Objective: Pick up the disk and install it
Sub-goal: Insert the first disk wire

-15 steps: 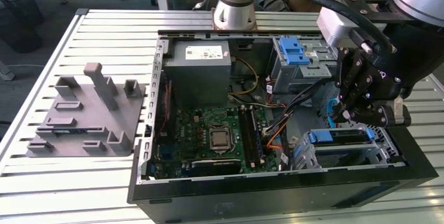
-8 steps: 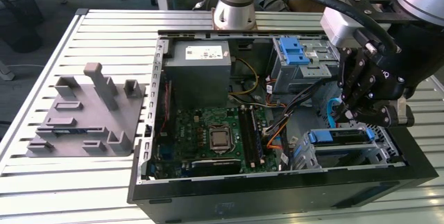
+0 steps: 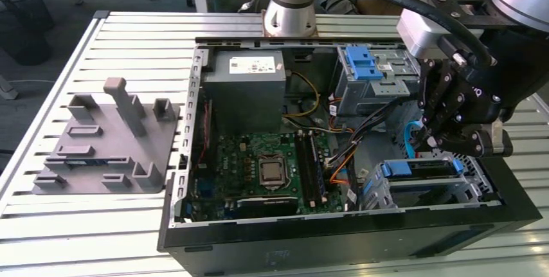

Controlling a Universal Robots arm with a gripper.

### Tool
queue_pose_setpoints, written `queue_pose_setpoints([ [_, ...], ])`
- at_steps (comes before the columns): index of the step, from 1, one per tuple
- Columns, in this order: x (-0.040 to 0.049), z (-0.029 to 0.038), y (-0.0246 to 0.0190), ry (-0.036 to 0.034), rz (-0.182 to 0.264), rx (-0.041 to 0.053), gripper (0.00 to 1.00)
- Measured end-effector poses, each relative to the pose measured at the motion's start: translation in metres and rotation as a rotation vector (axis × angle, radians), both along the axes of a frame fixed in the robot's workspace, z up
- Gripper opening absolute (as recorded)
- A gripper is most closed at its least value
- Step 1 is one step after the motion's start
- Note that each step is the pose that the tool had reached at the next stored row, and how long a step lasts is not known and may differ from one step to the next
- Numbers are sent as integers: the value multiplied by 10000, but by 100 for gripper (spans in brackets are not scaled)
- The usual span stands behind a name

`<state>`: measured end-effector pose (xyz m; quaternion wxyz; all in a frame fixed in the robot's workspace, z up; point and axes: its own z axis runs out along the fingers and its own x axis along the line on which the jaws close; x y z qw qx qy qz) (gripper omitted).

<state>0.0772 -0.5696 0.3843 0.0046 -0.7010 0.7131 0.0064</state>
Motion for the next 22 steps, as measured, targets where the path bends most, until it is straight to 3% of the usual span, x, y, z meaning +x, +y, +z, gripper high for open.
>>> queue_pose_setpoints([
  [6,42,0,-1,0,0,0,11],
  [15,320,-9,20,0,0,1,11],
  [19,431,-21,54,0,0,-1,11],
  [22,437,-30,114,-1,-1,1,11],
])
